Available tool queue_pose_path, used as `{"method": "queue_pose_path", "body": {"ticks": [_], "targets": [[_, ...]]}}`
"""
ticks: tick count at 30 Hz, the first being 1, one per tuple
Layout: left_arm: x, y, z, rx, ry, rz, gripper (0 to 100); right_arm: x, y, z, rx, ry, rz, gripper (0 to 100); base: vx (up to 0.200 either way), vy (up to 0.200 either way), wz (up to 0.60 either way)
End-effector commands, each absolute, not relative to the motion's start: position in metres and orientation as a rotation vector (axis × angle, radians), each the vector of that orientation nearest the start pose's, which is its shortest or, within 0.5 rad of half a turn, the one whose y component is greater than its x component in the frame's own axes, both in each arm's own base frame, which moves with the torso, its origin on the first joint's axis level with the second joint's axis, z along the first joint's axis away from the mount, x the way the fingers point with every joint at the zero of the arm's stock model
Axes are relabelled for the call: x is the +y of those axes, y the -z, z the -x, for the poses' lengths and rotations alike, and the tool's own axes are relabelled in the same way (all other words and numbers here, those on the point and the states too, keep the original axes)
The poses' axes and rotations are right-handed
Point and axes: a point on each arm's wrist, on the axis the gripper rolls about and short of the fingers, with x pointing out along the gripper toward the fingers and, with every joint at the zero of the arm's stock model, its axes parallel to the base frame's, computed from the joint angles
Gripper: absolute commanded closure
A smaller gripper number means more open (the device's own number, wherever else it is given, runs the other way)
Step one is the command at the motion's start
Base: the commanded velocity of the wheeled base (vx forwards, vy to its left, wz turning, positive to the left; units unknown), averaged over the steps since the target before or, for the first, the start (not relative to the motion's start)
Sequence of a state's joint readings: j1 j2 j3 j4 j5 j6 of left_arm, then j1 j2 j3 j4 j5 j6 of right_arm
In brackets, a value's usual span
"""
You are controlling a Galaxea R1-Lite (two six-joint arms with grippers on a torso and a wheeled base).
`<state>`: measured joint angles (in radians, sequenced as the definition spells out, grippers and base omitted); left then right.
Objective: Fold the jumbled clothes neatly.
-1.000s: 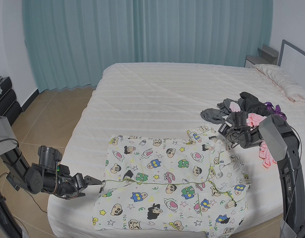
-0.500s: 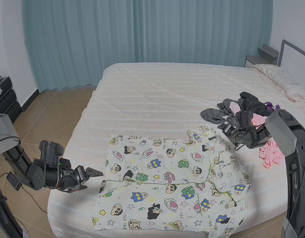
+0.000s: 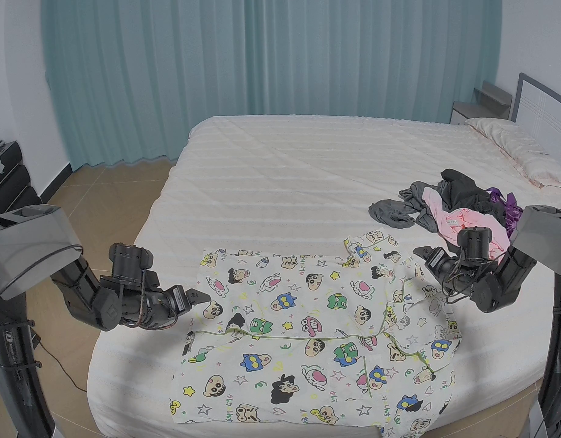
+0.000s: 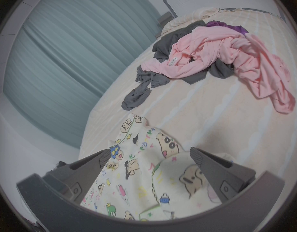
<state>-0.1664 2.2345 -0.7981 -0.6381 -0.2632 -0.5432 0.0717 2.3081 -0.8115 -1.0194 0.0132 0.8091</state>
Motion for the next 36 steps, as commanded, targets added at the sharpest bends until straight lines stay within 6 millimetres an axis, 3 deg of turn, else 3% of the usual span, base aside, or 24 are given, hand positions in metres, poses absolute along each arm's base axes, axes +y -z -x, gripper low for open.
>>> {"method": "queue_pose_path", "body": {"ticks": [1,25,26,36], "targets": [[-0.085,0.025,-0.361,0.911,0.177,0.455,0,0.039,-0.018,-0.349,0.477,0.066,-0.777,0,0.0,0.0,0.0],[-0.094,0.026,-0.359,0.921,0.199,0.441,0,0.045,-0.017,-0.346,0.486,0.05,-0.776,0,0.0,0.0,0.0],[-0.094,0.027,-0.359,0.923,0.198,0.441,100,0.045,-0.017,-0.346,0.486,0.05,-0.776,0,0.0,0.0,0.0],[-0.08,0.036,-0.362,0.921,0.104,0.431,100,0.045,-0.014,-0.346,0.496,0.051,-0.795,0,0.0,0.0,0.0]]}}
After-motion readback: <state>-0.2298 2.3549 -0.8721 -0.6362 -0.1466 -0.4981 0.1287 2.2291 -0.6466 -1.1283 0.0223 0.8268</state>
